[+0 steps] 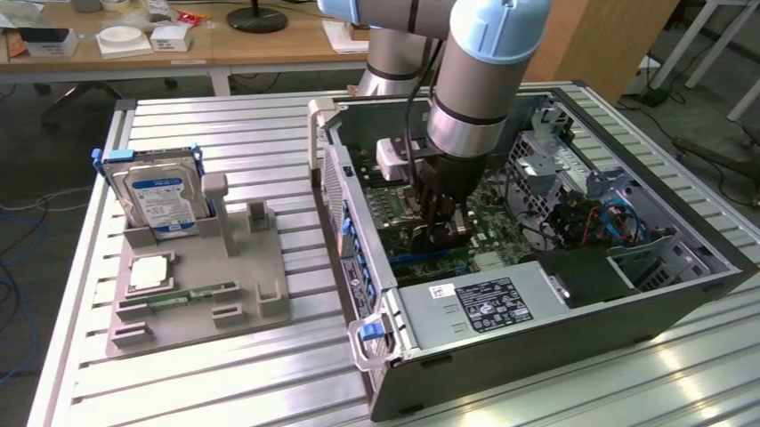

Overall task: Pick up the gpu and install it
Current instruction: 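Insert the gpu into the slot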

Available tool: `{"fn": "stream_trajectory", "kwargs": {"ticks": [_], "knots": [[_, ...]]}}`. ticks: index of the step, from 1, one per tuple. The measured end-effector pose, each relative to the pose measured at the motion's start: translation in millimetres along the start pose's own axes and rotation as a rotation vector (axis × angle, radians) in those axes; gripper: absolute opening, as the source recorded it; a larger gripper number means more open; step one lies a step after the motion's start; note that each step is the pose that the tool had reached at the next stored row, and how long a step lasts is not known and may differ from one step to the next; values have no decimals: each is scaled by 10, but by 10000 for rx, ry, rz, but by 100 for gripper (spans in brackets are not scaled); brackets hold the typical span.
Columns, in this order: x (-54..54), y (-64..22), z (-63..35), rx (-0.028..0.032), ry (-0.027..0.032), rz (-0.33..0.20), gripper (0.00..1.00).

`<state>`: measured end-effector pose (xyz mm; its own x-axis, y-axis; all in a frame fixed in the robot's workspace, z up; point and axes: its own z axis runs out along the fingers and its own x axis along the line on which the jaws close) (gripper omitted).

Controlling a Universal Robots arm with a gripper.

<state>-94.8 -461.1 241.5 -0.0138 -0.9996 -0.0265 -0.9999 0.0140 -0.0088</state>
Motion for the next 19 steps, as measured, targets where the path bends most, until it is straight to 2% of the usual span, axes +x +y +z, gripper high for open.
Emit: {"fn": "stream_trajectory", "kwargs": {"ticks": [19], "knots": [[1, 1, 48, 0, -1, -3, 27]]}}
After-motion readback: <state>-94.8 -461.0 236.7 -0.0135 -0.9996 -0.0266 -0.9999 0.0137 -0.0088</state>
